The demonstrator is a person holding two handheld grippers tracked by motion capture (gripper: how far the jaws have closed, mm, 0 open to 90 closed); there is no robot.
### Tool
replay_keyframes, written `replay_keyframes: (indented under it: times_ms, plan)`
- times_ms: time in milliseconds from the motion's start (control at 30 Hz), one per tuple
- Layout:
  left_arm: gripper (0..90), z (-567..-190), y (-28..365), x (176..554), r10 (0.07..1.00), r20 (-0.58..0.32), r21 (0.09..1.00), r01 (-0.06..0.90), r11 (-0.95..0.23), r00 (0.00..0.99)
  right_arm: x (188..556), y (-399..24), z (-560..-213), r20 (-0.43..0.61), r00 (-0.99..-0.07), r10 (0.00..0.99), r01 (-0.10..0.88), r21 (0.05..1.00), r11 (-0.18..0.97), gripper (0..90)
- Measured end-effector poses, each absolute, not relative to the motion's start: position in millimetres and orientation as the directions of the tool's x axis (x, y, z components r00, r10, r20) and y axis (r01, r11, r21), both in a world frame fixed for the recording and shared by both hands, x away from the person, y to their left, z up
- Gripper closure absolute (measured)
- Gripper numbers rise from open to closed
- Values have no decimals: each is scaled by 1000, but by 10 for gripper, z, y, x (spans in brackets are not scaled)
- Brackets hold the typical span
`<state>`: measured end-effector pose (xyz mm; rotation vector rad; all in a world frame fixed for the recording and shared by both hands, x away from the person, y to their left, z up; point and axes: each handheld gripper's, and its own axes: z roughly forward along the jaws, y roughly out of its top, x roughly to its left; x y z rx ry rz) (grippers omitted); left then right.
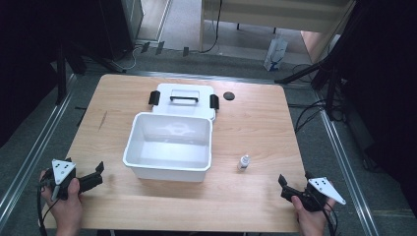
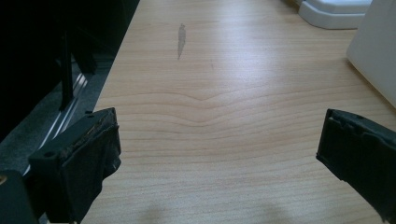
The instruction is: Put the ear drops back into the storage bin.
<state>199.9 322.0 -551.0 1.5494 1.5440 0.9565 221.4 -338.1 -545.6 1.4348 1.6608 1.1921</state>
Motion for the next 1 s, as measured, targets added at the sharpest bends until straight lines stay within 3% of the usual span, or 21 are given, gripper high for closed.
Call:
replay_keyframes:
  times_ms: [333, 467, 700, 1000]
  plan:
    - [3, -5509, 3216, 2003, 1000, 10, 889, 459, -9, 1, 2227, -3392, -5456, 111, -192, 975, 410, 912, -22, 2]
    - [2, -5509, 3215, 2005, 1000, 11, 887, 461, -9, -2, 2216, -3335, -5454, 55, -210, 976, 404, 914, 35, 6]
    - [3, -5510, 3212, 2026, 1000, 12, 882, 470, -15, 10, 2215, -3307, -5421, 44, -171, 984, 422, 906, 33, 135]
    - [3, -5510, 3214, 2029, 1000, 11, 882, 471, -16, 13, 2260, -3281, -5347, 12, -186, 982, 455, 888, 75, 163]
